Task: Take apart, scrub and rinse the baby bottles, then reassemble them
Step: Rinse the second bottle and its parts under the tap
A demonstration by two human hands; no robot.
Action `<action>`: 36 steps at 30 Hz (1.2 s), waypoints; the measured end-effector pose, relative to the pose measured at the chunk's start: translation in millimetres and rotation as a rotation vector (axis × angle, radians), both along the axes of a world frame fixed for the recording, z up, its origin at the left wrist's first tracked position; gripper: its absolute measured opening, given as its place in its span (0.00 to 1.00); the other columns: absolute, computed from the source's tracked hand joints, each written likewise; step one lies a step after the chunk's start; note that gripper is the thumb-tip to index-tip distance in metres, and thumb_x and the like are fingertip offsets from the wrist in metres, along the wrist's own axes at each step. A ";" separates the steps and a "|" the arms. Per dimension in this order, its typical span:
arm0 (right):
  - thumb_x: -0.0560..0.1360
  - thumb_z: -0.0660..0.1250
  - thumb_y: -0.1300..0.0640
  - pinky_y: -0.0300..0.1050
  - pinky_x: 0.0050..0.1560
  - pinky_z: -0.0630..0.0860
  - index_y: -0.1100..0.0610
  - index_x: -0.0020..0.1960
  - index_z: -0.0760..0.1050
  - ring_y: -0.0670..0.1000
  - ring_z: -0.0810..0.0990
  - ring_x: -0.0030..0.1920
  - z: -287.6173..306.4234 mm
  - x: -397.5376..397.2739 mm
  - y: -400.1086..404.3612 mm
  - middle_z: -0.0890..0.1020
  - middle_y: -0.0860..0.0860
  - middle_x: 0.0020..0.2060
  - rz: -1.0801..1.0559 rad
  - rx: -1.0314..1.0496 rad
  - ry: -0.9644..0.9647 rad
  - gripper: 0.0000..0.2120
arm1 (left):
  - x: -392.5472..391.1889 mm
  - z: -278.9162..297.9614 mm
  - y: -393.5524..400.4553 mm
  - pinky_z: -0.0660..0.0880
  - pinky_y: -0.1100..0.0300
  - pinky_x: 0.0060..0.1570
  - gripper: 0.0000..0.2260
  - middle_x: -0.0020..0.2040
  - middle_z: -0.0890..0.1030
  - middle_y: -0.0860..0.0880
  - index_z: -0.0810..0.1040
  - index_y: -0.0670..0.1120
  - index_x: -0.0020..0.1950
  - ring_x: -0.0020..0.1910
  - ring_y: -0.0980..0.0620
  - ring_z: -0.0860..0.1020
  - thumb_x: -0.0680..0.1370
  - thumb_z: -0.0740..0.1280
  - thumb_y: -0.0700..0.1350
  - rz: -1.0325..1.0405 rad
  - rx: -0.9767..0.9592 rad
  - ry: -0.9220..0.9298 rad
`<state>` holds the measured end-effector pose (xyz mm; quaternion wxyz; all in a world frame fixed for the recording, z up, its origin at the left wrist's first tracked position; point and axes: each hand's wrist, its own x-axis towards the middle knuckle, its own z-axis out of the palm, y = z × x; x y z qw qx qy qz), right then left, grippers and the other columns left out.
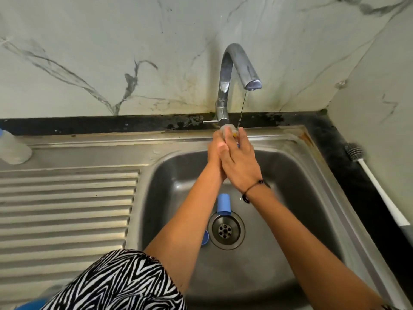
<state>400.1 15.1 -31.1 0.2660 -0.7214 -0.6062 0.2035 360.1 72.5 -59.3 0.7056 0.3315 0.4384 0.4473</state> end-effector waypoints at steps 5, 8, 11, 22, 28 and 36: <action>0.77 0.61 0.47 0.49 0.53 0.72 0.56 0.55 0.76 0.55 0.77 0.48 23.0 16.3 58.7 0.79 0.54 0.47 -0.140 -0.129 0.391 0.15 | -1.0 7.2 5.7 0.74 0.47 0.55 0.18 0.48 0.80 0.41 0.78 0.43 0.51 0.51 0.44 0.79 0.79 0.57 0.56 0.070 -0.135 0.019; 0.74 0.67 0.49 0.47 0.43 0.76 0.58 0.45 0.76 0.52 0.79 0.36 34.1 26.3 62.0 0.80 0.53 0.36 -0.116 -0.310 0.754 0.11 | -2.5 10.5 -0.2 0.74 0.45 0.60 0.19 0.52 0.81 0.40 0.77 0.41 0.56 0.54 0.43 0.79 0.80 0.56 0.54 0.039 -0.162 -0.066; 0.76 0.64 0.46 0.48 0.46 0.76 0.59 0.50 0.76 0.56 0.80 0.45 32.9 14.6 62.7 0.80 0.54 0.42 -0.177 -0.171 0.580 0.15 | -1.2 14.6 2.8 0.77 0.56 0.44 0.15 0.42 0.80 0.45 0.77 0.43 0.50 0.45 0.49 0.79 0.81 0.56 0.52 0.056 -0.178 -0.067; 0.81 0.51 0.47 0.54 0.69 0.62 0.55 0.76 0.54 0.59 0.63 0.70 20.1 -4.8 10.2 0.62 0.59 0.71 -0.161 0.043 -0.048 0.26 | 3.6 22.1 18.8 0.73 0.68 0.31 0.13 0.35 0.75 0.54 0.70 0.52 0.40 0.32 0.59 0.76 0.82 0.52 0.48 0.041 -0.025 0.030; 0.72 0.69 0.42 0.46 0.46 0.76 0.59 0.51 0.78 0.54 0.81 0.45 46.4 24.6 54.8 0.82 0.55 0.46 -0.189 -0.183 0.609 0.20 | 4.6 25.6 7.3 0.76 0.56 0.39 0.17 0.39 0.81 0.48 0.77 0.48 0.46 0.41 0.50 0.80 0.80 0.55 0.58 0.013 -0.113 -0.108; 0.77 0.58 0.40 0.44 0.43 0.72 0.62 0.52 0.78 0.56 0.79 0.47 38.1 29.8 72.7 0.81 0.57 0.47 -0.193 -0.238 0.345 0.25 | 11.8 31.6 10.9 0.76 0.50 0.57 0.22 0.56 0.80 0.42 0.72 0.42 0.62 0.53 0.47 0.79 0.82 0.51 0.56 0.082 -0.023 0.147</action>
